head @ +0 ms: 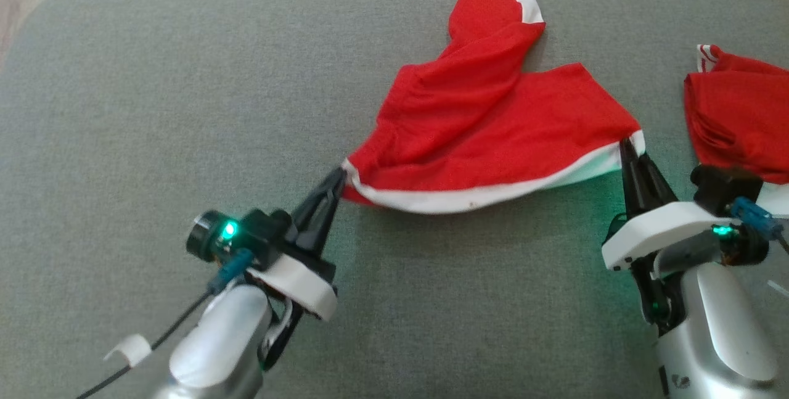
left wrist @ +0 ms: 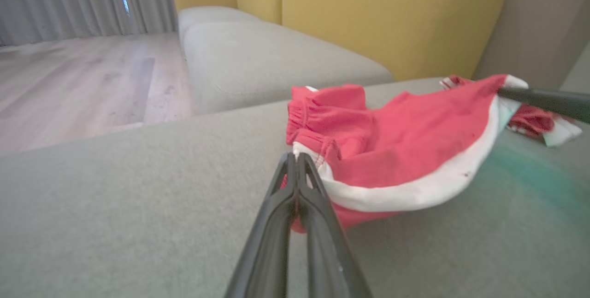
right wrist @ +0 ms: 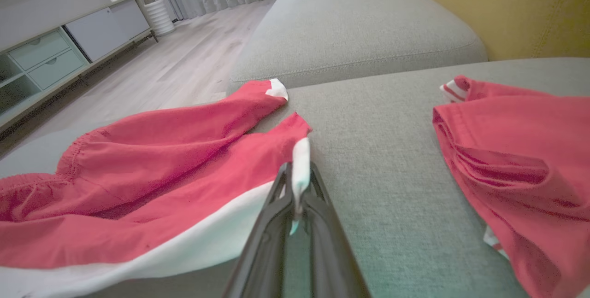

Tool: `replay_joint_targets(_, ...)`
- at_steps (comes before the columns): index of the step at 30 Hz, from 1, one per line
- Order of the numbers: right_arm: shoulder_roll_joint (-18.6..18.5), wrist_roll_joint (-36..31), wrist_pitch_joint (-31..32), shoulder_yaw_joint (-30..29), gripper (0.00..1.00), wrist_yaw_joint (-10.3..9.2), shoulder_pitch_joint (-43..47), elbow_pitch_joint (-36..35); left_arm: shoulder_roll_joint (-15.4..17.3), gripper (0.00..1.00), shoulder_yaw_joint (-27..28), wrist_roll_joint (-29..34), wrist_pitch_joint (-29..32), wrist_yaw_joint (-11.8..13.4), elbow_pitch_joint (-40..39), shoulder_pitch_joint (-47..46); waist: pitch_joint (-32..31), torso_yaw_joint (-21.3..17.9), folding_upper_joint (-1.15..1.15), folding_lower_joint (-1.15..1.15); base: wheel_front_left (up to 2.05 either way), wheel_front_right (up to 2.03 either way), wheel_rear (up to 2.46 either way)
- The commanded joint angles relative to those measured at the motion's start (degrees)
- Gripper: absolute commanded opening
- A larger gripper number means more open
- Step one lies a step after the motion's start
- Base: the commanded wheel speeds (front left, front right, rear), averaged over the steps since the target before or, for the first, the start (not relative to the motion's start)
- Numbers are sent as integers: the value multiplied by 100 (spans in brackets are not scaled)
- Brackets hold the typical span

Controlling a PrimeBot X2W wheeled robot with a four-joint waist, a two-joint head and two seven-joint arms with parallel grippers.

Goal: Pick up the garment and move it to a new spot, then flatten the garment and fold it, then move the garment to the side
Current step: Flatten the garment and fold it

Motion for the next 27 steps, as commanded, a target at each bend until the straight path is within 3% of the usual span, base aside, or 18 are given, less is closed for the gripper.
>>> replay_joint_targets(1, -5, 22, -42, 148, 0, 39, -104, -319, 108, 0, 382, -29, -68, 90, -364, -114, -13, 23, 0, 0, 0, 0, 0)
replay_joint_targets(11, -5, 259, -68, 339, 0, 39, -63, -1064, -84, 0, 1358, 389, -71, 393, -1689, 555, -205, 30, 0, 0, 0, 0, 0)
replay_joint_targets(21, -5, 260, -132, 410, 0, 39, -45, -1689, -422, 0, 2065, 662, -72, 251, -2418, 875, -461, -1, 0, 0, 0, 0, 0)
replay_joint_targets(27, -5, 36, 132, 446, 0, 39, -550, -2459, -600, 0, 2362, 825, -72, 93, -3153, 491, -841, -8, 0, 0, 0, 0, 0)
